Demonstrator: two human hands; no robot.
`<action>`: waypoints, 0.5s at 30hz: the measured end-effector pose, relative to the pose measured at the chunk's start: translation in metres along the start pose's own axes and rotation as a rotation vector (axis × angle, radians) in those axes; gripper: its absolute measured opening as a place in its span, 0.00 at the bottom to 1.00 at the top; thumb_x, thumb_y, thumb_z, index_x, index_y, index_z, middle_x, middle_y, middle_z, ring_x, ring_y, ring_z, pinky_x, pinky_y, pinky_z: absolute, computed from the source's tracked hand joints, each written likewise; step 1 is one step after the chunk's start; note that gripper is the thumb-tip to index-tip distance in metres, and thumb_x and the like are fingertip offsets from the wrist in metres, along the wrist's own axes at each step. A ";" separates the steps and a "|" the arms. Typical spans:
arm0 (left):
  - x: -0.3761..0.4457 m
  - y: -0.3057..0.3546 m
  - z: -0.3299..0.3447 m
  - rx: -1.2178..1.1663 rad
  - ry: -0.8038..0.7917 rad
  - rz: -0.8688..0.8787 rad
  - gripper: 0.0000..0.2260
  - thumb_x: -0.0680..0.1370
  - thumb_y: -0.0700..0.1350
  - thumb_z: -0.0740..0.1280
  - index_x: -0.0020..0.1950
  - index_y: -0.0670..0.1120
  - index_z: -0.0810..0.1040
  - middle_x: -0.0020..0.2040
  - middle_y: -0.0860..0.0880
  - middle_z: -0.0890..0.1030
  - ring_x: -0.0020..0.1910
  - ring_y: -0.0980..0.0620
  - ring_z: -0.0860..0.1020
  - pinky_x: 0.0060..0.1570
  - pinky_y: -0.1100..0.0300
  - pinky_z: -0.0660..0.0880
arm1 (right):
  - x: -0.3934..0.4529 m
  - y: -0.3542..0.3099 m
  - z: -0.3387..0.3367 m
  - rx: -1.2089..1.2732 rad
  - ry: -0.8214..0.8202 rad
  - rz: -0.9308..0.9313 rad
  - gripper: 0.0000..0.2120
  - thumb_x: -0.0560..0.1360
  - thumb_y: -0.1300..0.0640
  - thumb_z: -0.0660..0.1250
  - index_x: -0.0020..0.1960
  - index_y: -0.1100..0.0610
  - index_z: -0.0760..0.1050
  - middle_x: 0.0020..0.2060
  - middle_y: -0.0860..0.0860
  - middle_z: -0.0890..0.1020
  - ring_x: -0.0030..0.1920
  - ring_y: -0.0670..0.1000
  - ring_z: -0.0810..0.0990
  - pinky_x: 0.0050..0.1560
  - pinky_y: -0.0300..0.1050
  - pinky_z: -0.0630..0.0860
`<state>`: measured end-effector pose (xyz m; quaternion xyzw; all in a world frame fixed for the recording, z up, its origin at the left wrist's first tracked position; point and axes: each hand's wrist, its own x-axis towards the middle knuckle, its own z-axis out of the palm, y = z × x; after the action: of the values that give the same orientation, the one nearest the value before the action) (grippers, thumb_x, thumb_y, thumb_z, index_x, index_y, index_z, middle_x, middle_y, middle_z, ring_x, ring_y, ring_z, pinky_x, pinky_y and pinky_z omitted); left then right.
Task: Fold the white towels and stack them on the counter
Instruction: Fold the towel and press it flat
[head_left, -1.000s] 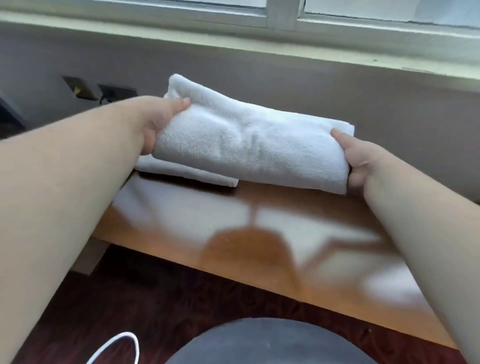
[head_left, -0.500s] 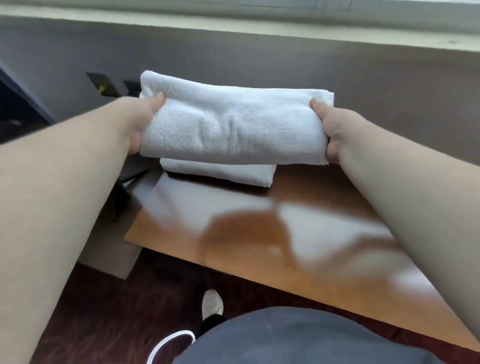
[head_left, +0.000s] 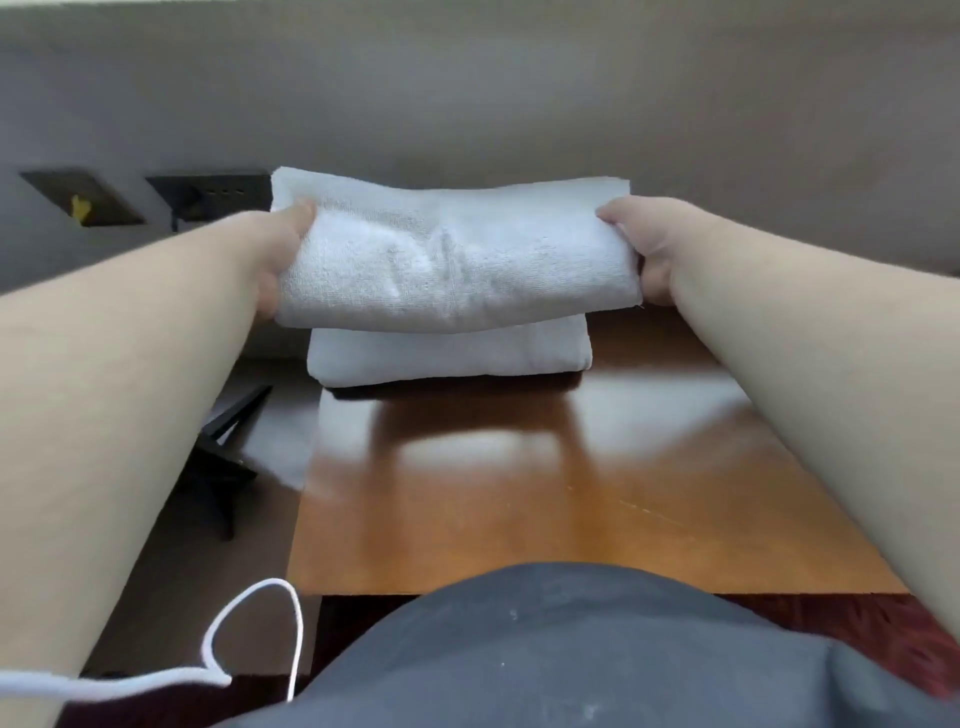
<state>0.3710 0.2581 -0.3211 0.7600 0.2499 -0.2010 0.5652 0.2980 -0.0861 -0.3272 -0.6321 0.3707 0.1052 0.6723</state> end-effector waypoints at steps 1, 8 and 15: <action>0.011 -0.007 0.001 0.005 -0.015 0.000 0.26 0.75 0.66 0.66 0.63 0.49 0.76 0.56 0.50 0.83 0.51 0.45 0.83 0.57 0.44 0.77 | 0.008 0.007 0.006 -0.006 0.015 0.005 0.08 0.80 0.55 0.65 0.55 0.58 0.78 0.42 0.52 0.87 0.40 0.54 0.87 0.36 0.52 0.82; 0.070 -0.051 0.010 -0.002 -0.132 -0.056 0.25 0.74 0.66 0.67 0.60 0.47 0.78 0.49 0.50 0.86 0.47 0.47 0.85 0.55 0.49 0.78 | 0.053 0.057 0.022 -0.141 0.121 -0.020 0.17 0.80 0.48 0.65 0.64 0.57 0.73 0.51 0.54 0.84 0.46 0.57 0.86 0.42 0.57 0.83; 0.101 -0.061 0.018 -0.069 -0.184 -0.141 0.25 0.71 0.68 0.68 0.55 0.49 0.79 0.45 0.49 0.86 0.42 0.47 0.85 0.49 0.54 0.78 | 0.071 0.075 0.024 -0.196 0.232 -0.116 0.24 0.78 0.42 0.64 0.70 0.51 0.70 0.59 0.51 0.80 0.53 0.54 0.82 0.55 0.51 0.80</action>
<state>0.4134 0.2702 -0.4318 0.6992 0.2566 -0.3004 0.5959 0.3112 -0.0735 -0.4319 -0.7228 0.3969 0.0282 0.5650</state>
